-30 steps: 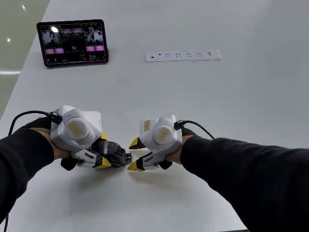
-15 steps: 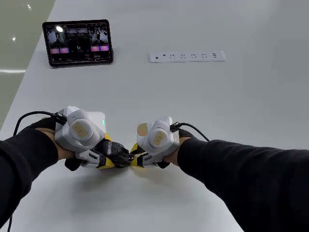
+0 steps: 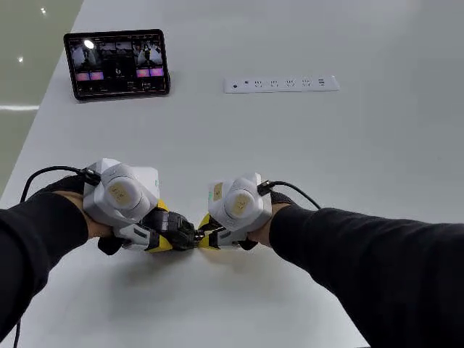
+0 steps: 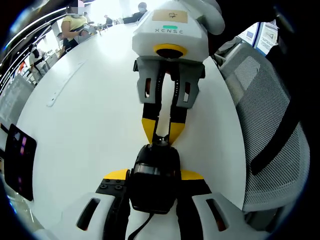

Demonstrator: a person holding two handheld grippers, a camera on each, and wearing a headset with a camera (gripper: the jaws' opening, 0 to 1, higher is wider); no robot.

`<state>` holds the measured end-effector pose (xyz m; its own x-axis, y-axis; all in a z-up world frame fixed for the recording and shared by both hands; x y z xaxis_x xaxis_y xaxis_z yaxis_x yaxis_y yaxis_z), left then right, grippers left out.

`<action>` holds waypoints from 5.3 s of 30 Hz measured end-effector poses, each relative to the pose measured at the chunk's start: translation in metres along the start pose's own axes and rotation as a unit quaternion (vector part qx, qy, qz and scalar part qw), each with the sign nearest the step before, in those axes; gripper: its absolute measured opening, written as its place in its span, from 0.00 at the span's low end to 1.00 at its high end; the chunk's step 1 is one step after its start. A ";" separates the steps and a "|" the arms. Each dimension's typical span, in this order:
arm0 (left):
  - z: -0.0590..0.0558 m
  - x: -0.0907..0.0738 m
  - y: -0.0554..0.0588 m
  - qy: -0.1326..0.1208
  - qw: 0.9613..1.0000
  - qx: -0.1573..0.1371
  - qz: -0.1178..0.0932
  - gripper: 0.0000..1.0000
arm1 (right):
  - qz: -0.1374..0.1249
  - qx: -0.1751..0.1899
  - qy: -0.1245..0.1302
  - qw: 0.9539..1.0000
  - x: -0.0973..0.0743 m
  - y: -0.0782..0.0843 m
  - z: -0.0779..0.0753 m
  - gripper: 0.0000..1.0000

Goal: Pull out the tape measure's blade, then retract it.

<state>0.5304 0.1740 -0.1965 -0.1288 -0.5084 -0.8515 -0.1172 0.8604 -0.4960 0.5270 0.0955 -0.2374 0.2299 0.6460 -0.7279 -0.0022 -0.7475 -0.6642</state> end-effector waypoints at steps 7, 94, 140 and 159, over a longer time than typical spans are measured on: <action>0.000 0.000 0.001 -0.002 1.000 -0.002 -0.001 0.30 | 0.003 0.002 0.001 1.000 -0.002 0.003 -0.001 0.08; 0.001 0.002 -0.002 -0.005 1.000 -0.006 -0.001 0.30 | 0.037 0.010 0.009 0.999 -0.034 0.042 -0.012 0.09; 0.001 0.002 -0.002 -0.005 1.000 -0.004 0.002 0.30 | 0.049 0.015 0.016 0.999 -0.051 0.058 -0.016 0.09; 0.002 0.002 -0.002 -0.006 1.000 -0.005 0.003 0.30 | 0.052 0.018 0.019 0.998 -0.057 0.066 -0.016 0.09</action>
<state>0.5320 0.1717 -0.1980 -0.1170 -0.5033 -0.8561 -0.1261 0.8626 -0.4899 0.5297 0.0067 -0.2371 0.2632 0.5585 -0.7866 -0.0621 -0.8039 -0.5916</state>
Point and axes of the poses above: the centre of the closed fingertips' face, and the gripper's own axes: x roughly forward along the fingers, z roughly to its left, y roughly out of its underside, the point moved 4 cm from there along -x, roughly backward along the fingers, and after that the axes turned 14 degrees about y, right-handed, at the moved point
